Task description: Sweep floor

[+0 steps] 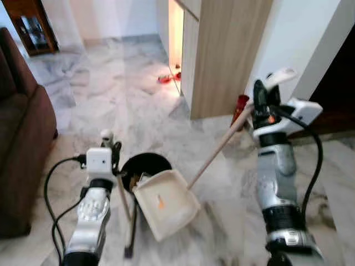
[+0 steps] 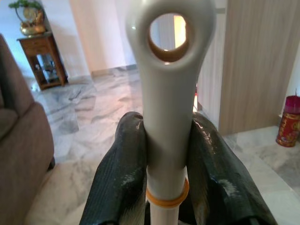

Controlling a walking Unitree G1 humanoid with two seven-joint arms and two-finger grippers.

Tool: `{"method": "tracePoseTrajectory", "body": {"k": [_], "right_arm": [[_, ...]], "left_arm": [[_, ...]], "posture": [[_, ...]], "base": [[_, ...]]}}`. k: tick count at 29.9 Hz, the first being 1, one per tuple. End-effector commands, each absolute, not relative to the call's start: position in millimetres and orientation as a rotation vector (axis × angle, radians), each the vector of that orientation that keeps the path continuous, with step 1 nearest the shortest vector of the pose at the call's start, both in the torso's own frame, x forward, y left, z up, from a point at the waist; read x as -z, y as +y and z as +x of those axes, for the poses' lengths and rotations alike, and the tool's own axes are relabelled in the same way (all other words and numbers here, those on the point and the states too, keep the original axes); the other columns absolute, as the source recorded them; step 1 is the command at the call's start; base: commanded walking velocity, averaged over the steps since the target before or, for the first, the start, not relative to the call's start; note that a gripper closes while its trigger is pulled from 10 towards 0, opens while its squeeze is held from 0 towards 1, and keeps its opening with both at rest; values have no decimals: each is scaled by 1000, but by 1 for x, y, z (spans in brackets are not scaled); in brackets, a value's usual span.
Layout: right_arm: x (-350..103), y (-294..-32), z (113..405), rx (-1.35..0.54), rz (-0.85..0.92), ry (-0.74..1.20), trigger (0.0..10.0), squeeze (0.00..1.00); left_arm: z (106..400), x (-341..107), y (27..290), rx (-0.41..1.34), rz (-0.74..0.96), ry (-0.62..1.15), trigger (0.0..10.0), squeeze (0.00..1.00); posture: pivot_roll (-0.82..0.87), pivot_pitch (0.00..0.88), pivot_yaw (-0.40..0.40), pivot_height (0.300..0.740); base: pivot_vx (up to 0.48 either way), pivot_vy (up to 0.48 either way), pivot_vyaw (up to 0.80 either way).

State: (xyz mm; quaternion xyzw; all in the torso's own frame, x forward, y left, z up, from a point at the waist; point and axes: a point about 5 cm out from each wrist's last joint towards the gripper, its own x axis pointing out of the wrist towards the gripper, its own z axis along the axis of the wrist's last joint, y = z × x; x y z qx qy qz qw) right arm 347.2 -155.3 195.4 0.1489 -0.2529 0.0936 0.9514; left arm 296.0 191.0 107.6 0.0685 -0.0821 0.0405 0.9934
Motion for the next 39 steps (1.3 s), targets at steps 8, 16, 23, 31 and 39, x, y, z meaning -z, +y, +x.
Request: {"method": "tracePoseTrajectory", "body": {"k": [8, 16, 23, 31, 39], "right_arm": [[-209, -160, 347, -173, 346, -576, 10000, 0], [-208, -160, 348, -173, 361, -570, 10000, 0], [-207, -164, 349, -141, 361, -562, 10000, 0], [-206, -168, 350, -113, 397, -551, 10000, 0], [-205, -169, 350, -95, 372, -549, 10000, 0]], "left_arm": [[298, -121, 187, -64, 148, -233, 10000, 0], [297, -122, 188, -68, 144, -237, 10000, 0], [296, -122, 188, -69, 137, -234, 10000, 0], [296, -122, 188, -71, 136, -234, 10000, 0], [296, -122, 188, -70, 138, -234, 10000, 0]], "posture": [[19, 0, 30, 740], [19, 0, 31, 740], [18, 0, 30, 740], [20, 0, 29, 740], [19, 0, 30, 740]], "base": [[219, 0, 0], [0, 0, 0], [0, 226, 0], [0, 407, -400], [0, 427, 0]]}}
